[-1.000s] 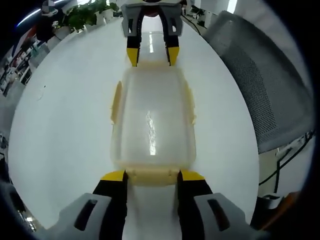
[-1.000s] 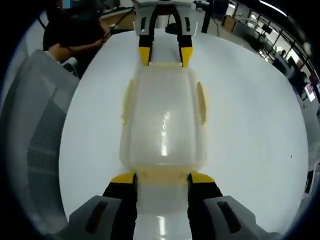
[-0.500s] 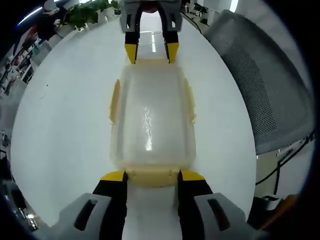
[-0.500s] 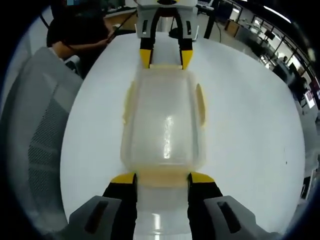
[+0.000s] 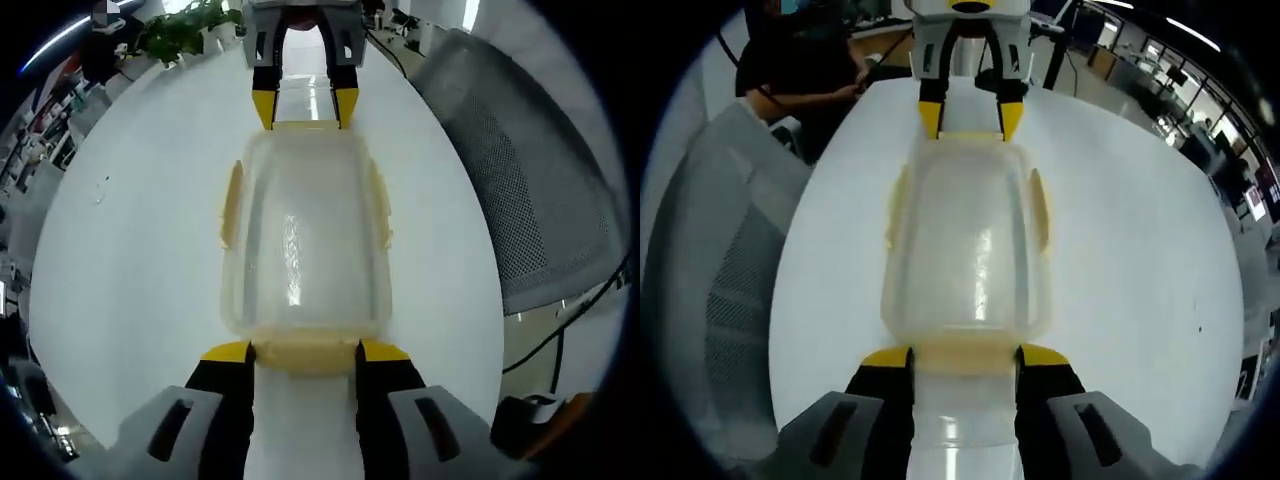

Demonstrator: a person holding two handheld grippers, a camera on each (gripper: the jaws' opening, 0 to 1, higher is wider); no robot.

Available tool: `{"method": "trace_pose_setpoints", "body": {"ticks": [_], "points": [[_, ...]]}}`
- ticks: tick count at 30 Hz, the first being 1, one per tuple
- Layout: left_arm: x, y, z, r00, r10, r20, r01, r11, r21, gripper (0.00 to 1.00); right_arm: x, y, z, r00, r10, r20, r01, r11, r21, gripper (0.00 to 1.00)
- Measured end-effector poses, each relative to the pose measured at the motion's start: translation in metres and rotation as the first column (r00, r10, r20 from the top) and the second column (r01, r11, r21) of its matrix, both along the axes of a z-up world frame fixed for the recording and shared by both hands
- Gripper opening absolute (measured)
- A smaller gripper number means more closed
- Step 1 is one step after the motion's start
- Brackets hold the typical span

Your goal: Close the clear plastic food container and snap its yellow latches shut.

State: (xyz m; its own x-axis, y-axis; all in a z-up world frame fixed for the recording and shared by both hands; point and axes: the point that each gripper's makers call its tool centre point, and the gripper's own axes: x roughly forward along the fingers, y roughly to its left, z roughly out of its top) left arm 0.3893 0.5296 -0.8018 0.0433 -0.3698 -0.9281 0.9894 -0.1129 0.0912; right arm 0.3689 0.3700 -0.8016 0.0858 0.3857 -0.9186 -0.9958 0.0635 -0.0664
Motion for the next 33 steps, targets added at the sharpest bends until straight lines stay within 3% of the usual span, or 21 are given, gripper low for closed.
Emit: {"method": "trace_pose_setpoints", "body": {"ticks": [33], "points": [[0.004,-0.024,0.034,0.998,-0.028,0.049,0.030,0.999,-0.037,0.38,0.002,-0.023,0.033,0.999,-0.007,0.034,0.006,1.000,0.010,0.37]]}}
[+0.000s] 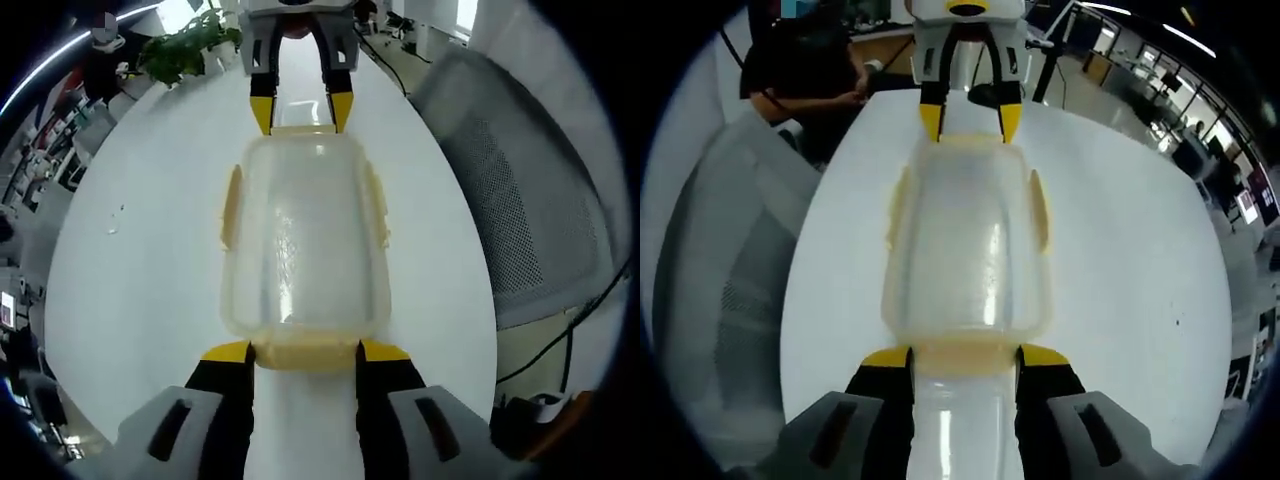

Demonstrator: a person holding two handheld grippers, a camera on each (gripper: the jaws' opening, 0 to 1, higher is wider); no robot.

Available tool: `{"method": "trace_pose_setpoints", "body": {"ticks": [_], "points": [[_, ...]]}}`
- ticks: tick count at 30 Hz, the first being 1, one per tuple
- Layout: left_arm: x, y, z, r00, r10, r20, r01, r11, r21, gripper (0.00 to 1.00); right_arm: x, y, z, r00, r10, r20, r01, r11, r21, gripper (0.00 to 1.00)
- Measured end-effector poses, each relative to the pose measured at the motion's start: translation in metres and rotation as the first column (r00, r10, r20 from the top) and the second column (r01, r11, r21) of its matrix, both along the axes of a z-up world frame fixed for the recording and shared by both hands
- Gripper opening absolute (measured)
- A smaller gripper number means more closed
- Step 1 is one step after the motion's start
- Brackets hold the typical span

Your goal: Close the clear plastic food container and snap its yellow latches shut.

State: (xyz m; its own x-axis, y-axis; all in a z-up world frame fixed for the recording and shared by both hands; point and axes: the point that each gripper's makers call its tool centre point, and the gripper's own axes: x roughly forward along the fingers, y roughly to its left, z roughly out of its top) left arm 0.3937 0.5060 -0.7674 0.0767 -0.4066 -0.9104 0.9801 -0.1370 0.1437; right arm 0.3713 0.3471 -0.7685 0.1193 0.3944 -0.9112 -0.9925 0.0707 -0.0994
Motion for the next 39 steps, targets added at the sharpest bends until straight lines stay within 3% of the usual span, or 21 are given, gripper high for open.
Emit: {"method": "trace_pose_setpoints", "body": {"ticks": [39], "points": [[-0.008,-0.068,0.002,1.000,-0.010,-0.003,0.010,0.998,-0.066,0.38,-0.009,-0.067,0.002,1.000,-0.017,-0.011,0.016,1.000,-0.020,0.37]]}}
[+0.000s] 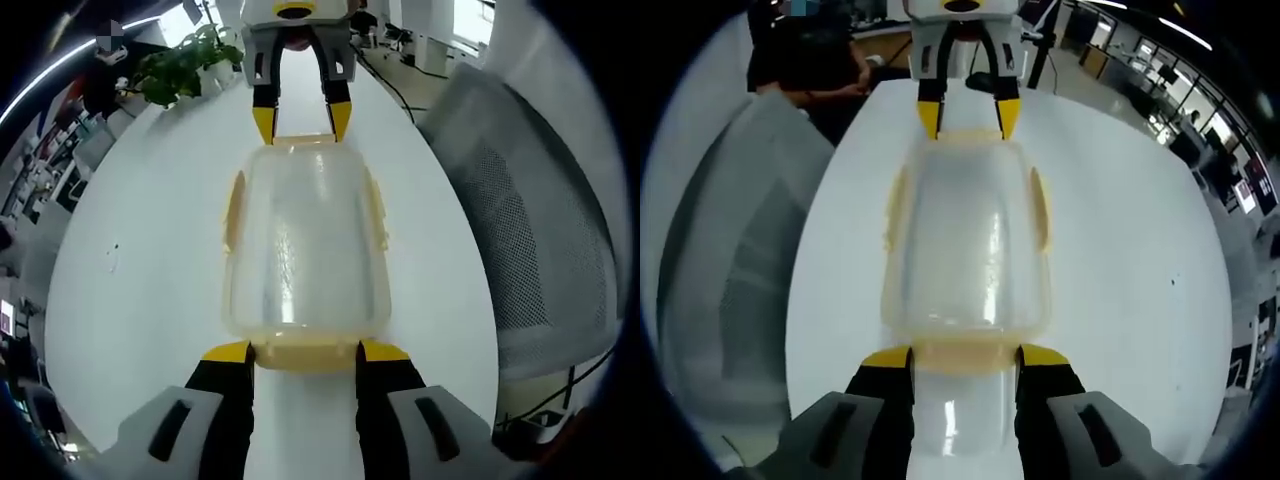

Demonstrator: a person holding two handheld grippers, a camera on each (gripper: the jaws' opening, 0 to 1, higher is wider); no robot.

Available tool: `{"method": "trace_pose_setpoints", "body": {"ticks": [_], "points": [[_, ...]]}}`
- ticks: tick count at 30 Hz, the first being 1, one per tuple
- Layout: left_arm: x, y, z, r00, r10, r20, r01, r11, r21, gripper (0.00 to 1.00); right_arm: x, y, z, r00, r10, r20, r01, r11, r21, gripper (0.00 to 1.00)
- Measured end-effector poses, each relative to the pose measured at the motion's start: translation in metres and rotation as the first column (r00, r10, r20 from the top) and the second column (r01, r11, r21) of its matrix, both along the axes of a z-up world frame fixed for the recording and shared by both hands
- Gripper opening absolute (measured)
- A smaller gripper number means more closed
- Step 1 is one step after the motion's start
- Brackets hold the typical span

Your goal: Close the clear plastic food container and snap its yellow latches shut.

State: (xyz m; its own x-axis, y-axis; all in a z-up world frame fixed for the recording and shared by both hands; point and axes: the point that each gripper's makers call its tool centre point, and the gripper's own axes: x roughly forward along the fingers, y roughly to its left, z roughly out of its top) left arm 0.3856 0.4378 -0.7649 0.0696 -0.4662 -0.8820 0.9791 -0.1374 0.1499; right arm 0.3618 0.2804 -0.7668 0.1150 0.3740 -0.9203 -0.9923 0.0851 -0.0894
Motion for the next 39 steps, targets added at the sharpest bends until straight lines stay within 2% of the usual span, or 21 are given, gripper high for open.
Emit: {"method": "trace_pose_setpoints", "body": {"ticks": [39], "points": [[-0.012,-0.075,-0.004,0.999,0.023,-0.049,-0.026,0.997,-0.067,0.38,-0.007,-0.077,-0.007,0.999,0.008,-0.053,-0.011,0.999,-0.049,0.37]]}}
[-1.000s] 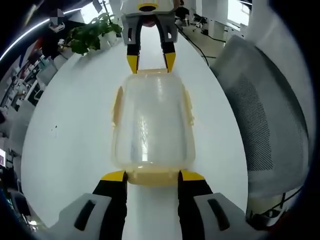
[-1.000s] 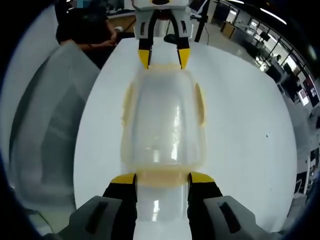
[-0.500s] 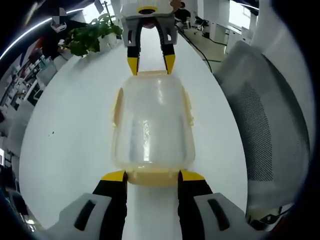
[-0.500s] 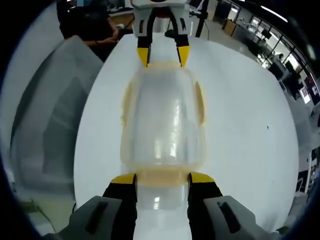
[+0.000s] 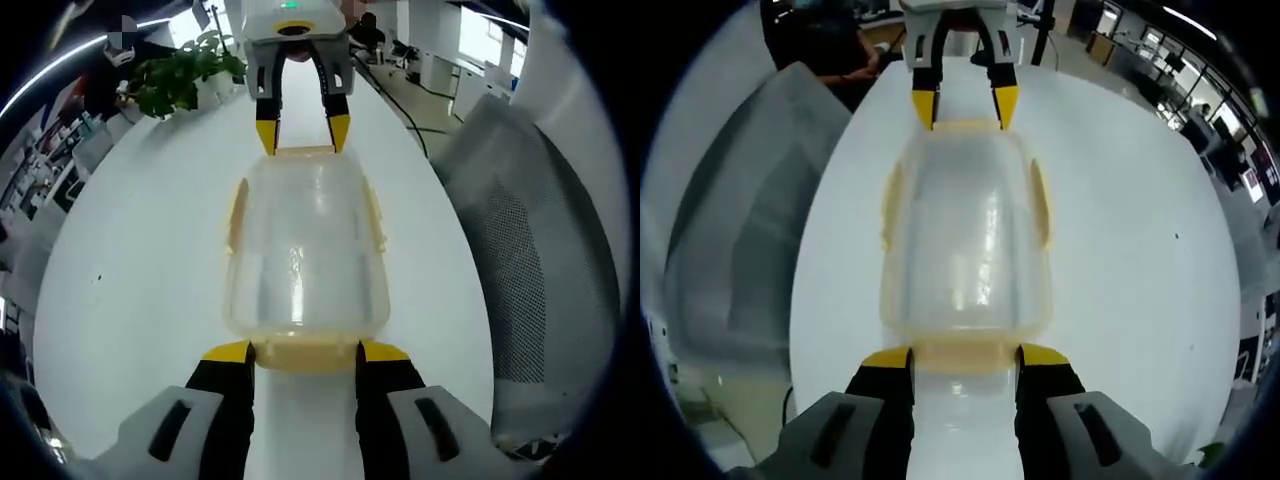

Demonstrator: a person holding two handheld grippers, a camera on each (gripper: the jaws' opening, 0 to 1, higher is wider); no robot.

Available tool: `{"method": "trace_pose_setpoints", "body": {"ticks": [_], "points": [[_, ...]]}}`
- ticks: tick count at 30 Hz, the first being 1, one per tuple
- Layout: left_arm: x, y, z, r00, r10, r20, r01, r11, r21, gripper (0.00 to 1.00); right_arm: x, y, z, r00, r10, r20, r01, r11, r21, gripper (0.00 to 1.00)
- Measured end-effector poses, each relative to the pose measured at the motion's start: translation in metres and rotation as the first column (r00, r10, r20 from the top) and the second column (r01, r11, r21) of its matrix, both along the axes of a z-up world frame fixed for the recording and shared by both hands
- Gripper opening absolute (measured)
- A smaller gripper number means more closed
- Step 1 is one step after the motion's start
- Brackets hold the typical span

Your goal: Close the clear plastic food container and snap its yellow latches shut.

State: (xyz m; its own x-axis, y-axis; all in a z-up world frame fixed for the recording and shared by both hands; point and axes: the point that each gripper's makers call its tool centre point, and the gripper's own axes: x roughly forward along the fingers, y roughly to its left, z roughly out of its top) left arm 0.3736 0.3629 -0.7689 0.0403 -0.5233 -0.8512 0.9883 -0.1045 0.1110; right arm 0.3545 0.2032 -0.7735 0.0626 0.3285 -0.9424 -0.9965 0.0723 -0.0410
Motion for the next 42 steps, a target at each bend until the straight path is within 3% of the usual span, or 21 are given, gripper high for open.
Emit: {"method": "trace_pose_setpoints", "body": {"ticks": [42], "points": [[-0.006,-0.052,0.000,0.999,-0.002,-0.037,0.000,0.998,-0.059,0.38,-0.004,-0.053,-0.002,1.000,0.004,-0.029,-0.006,0.998,-0.055,0.37]]}}
